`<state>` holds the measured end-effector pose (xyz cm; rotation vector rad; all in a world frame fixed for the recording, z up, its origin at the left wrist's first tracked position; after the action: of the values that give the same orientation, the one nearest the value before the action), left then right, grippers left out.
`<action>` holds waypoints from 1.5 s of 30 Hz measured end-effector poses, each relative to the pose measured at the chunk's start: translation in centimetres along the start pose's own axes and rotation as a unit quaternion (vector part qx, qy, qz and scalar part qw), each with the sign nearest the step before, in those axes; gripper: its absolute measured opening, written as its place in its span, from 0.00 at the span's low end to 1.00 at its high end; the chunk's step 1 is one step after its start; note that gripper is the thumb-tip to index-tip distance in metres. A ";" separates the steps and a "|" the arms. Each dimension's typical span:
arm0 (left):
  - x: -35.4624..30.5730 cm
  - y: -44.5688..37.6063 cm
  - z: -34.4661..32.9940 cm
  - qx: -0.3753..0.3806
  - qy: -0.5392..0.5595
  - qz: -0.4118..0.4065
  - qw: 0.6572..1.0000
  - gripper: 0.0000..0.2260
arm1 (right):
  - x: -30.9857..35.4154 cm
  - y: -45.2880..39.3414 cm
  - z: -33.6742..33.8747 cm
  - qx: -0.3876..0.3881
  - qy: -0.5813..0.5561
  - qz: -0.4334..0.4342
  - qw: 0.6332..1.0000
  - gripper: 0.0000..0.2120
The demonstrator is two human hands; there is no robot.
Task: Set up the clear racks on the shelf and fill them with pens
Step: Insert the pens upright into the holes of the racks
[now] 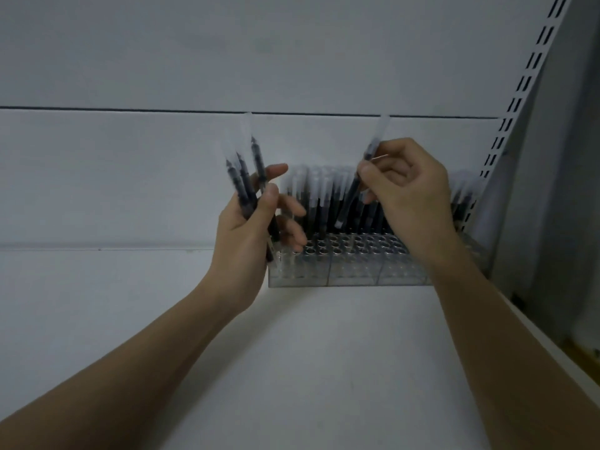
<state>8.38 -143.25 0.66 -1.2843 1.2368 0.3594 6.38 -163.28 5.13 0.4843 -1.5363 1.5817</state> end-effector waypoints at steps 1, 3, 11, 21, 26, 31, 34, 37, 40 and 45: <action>0.2 0.1 -0.2 0.009 -0.012 0.004 1.000 0.14 | -0.1 0.1 -0.3 0.012 0.010 0.003 1.000 0.05; 0.8 0.3 -0.6 0.026 -0.026 0.015 0.999 0.13 | -0.2 0.3 -0.9 0.033 0.024 0.007 0.999 0.05; 0.7 0.3 -0.8 0.050 -0.053 0.021 0.997 0.07 | -1.2 0.6 -1.6 0.053 0.040 -0.017 0.998 0.04; 1.1 0.4 -0.8 0.050 -0.044 0.035 0.997 0.09 | -3.7 0.9 -3.5 0.153 0.174 -0.096 0.968 0.05; 1.6 0.8 -1.6 0.065 -0.039 0.057 0.995 0.09 | -4.2 1.0 -3.4 0.171 0.209 -0.119 0.956 0.06; 2.3 1.1 -2.6 0.108 -0.032 0.092 0.989 0.09 | -2.1 0.5 -1.0 0.092 0.169 -0.075 0.978 0.06; 2.8 1.3 -3.0 0.125 -0.023 0.112 0.986 0.11 | -0.2 0.6 -1.4 0.082 0.074 -0.031 0.993 0.03; 3.2 1.5 -3.5 0.137 -0.031 0.124 0.982 0.14 | 0.2 1.2 -3.7 0.140 -0.002 -0.035 0.989 0.05; 3.3 1.5 -3.7 0.138 -0.037 0.129 0.981 0.15 | 0.0 1.5 -4.6 0.161 -0.049 -0.053 0.984 0.07; 3.3 1.7 -4.0 0.149 -0.030 0.134 0.979 0.13 | -0.6 1.5 -4.7 0.167 -0.084 -0.074 0.980 0.08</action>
<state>6.34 -147.48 -2.20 -0.8488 1.3582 0.3848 6.88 -158.80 2.93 0.9193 -1.3232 1.7224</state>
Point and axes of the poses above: each hand's wrist, its own y-axis away from the middle knuckle, its own z-axis out of the back of the hand, x = y × z, the point moved 10 cm from there along -y, towards the middle knuckle, and after that the axes turned 9 degrees about x, right-handed, at the moved point
